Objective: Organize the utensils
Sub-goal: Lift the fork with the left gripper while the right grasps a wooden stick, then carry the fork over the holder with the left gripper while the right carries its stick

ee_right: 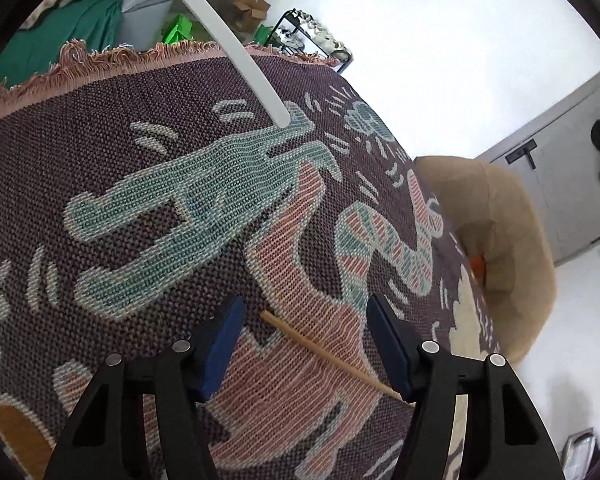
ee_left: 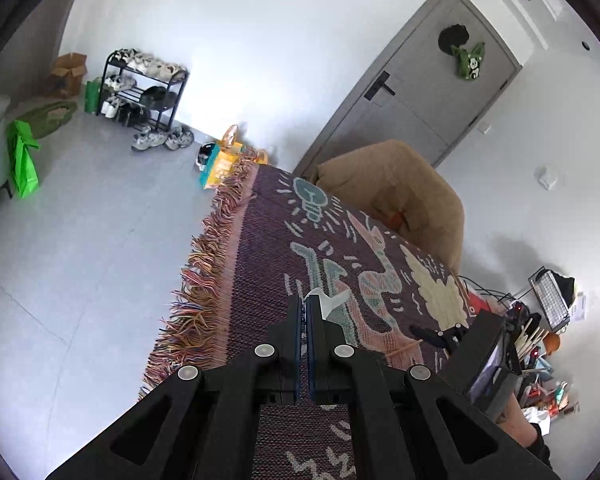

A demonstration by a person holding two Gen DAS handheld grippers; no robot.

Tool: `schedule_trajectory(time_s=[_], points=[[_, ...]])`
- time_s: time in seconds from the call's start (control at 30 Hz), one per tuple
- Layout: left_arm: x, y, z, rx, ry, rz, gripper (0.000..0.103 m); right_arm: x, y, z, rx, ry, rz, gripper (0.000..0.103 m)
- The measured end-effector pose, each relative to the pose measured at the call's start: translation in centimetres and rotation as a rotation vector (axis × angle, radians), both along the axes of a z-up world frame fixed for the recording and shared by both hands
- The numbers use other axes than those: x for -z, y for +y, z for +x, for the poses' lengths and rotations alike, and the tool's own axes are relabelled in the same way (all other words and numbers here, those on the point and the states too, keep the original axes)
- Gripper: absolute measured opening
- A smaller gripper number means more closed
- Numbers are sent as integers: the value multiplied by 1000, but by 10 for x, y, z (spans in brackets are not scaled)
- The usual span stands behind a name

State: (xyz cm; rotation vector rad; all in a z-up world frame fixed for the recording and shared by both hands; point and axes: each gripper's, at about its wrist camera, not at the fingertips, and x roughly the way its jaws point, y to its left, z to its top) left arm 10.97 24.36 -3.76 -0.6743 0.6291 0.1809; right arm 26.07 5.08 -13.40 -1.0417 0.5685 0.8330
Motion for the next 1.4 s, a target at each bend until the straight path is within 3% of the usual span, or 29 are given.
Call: schedule_trajectory(time_s=[0.03, 0.1, 0.3, 0.6, 0.77, 1.1, 1.4], points=[[0, 1, -1, -1, 0, 1, 1, 1, 1, 1, 3, 17, -2, 27], [-1, 2, 0, -3, -1, 0, 1, 2, 0, 3, 14, 37, 15, 9], [-6, 1, -2, 1, -12, 4, 1, -31, -26, -1, 57, 79, 187, 9], [-22, -10, 2, 18, -42, 17, 1, -96, -72, 32, 142, 251, 453, 8], [-30, -14, 5, 28, -49, 24, 1, -130, -104, 37, 170, 276, 581, 7], [-63, -50, 21, 111, -93, 81, 1, -187, -185, 24, 260, 226, 765, 6], [-102, -111, 48, 253, -140, 141, 1, -251, -269, -8, 309, 88, 895, 6]])
